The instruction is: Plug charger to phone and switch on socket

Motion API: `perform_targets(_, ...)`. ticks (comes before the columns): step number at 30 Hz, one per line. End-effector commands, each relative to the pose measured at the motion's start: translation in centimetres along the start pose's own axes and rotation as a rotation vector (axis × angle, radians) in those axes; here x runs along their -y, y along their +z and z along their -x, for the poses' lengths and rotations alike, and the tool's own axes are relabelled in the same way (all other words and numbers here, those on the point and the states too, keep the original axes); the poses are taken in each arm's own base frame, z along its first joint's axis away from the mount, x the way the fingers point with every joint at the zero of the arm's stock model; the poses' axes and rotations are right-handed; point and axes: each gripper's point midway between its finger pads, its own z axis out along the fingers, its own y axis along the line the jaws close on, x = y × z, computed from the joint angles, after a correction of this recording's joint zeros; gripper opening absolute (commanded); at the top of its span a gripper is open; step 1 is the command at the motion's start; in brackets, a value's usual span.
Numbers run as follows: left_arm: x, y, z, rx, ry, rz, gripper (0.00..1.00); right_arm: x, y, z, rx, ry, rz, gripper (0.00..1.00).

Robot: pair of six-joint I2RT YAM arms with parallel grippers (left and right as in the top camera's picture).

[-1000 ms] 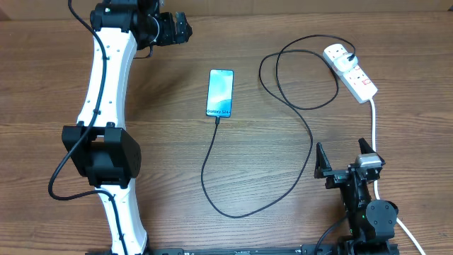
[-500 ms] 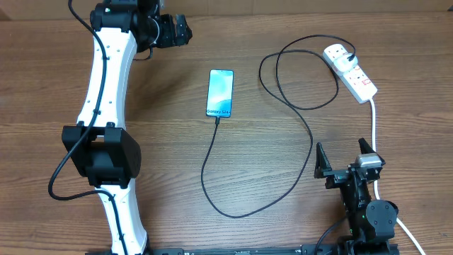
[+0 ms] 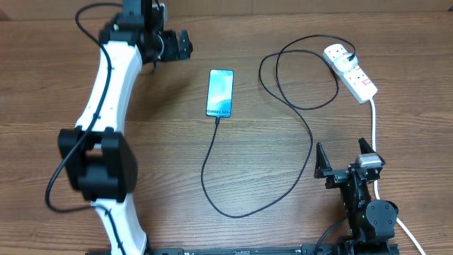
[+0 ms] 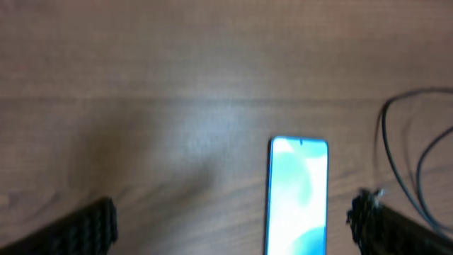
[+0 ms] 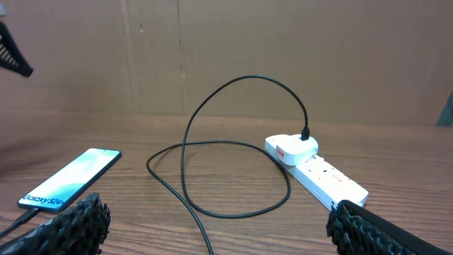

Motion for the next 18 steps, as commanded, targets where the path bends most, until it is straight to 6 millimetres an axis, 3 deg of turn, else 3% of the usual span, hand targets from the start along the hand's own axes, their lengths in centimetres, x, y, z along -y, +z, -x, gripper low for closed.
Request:
perform_targets(1,0.1,-4.3,0.1,0.133,0.049,0.015,1.00,0.2,0.0,-0.1,0.006,0.007,-0.010,1.00)
perform_targets(9,-3.5,-9.9,-3.4,0.325,0.034,0.041,1.00,0.2,0.0,-0.1,0.006,0.007,-0.010,1.00)
perform_targets(18,-6.6,-14.2,-7.7,0.402,-0.020,0.086,1.00,0.2,0.0,-0.1,0.006,0.007,-0.010,1.00)
